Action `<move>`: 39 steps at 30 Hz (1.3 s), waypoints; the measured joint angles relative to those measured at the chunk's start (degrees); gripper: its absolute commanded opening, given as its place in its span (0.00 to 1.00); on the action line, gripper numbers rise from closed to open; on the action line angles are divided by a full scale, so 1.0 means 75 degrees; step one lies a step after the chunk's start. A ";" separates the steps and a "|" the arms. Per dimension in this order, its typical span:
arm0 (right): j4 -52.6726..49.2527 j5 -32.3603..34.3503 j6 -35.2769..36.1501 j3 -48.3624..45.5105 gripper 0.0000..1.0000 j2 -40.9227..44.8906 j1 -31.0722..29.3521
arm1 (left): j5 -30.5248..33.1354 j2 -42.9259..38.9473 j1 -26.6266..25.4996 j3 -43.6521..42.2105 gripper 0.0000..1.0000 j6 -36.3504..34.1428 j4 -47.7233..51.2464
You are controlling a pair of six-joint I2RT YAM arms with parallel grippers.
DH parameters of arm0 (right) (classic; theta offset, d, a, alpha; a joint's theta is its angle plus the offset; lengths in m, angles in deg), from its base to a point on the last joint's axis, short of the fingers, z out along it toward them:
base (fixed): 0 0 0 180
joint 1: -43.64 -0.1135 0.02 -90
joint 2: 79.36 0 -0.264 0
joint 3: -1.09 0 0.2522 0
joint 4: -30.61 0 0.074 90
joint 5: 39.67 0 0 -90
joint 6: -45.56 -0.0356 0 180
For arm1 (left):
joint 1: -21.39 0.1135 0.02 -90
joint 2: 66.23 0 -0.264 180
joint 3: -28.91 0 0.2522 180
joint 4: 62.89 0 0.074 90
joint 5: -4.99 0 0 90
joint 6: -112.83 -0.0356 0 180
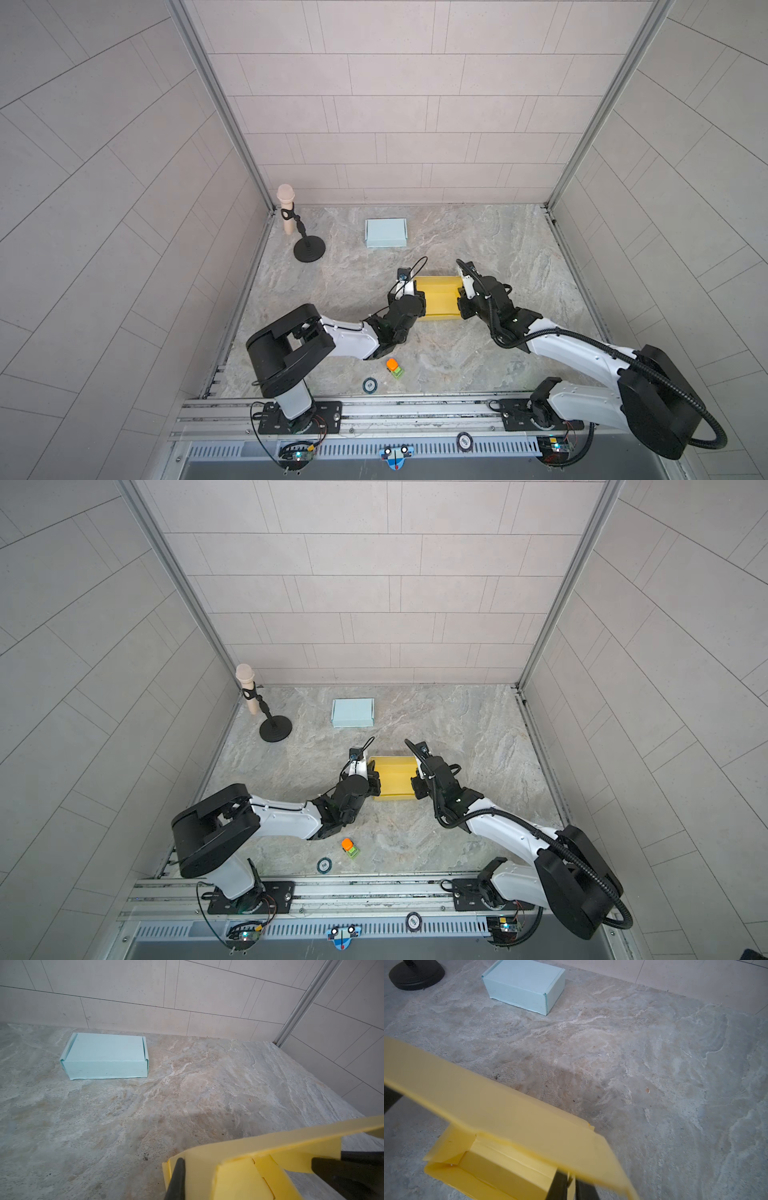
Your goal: Fold the paper box
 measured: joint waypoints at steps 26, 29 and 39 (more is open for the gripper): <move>0.0187 0.0227 -0.0458 -0.0915 0.11 0.0510 -0.0624 | 0.2678 0.1078 -0.1314 0.0032 0.00 0.0959 -0.0393; 0.0187 0.0262 -0.0542 -0.1067 0.12 0.0621 -0.0656 | 0.2719 0.1326 -0.1346 0.0114 0.00 0.1169 -0.0294; -0.0111 0.0323 -0.1058 -0.1501 0.35 0.1821 -0.0804 | 0.2873 0.1428 -0.1588 0.0501 0.00 0.1373 0.0527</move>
